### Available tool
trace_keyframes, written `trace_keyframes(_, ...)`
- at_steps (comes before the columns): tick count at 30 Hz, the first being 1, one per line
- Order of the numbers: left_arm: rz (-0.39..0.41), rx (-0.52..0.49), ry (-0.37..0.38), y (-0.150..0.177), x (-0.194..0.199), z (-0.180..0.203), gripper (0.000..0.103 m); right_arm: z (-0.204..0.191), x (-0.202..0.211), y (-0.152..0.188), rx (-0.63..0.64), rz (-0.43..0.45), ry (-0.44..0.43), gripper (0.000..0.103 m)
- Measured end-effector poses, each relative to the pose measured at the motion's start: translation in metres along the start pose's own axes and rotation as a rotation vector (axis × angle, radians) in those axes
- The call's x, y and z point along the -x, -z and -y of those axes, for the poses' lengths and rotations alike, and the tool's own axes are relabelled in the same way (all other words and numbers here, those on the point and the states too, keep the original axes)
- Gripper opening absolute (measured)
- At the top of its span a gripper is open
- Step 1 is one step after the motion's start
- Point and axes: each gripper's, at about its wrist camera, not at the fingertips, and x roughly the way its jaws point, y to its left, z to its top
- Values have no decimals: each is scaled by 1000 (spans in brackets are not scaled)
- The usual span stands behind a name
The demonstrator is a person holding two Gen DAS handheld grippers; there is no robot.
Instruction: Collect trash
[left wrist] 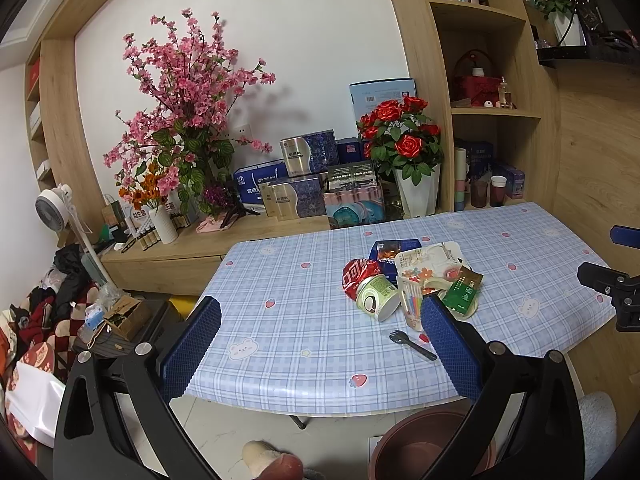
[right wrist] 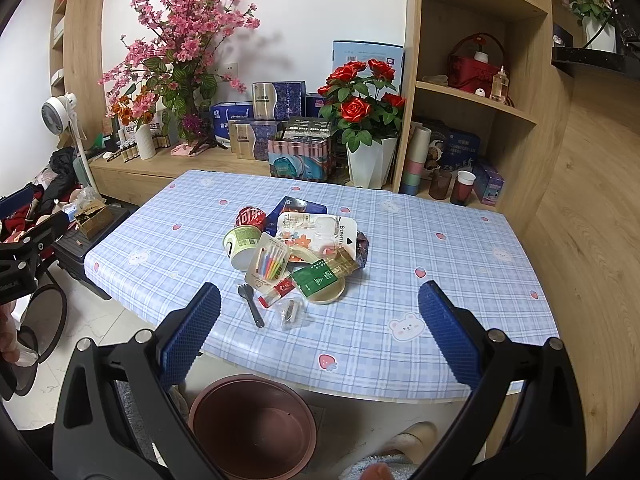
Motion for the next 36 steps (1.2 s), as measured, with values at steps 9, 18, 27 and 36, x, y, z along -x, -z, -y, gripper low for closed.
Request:
trace_keyframes(9,0,-2,-1,1,0,0,98,-1,-2,2,0,1,1,97)
trace_keyframes(18,-2,1,6,1,0,-2,98,2,-5,5,0,-1,1,97)
trace_keyframes(27,-44,26,104,7,-16,-5,98,12,-10,15,-5,1,4,97)
trace_keyframes(36,-50,-1,77,20,-39,3,98,19,-30,20,-56,3,-21,98)
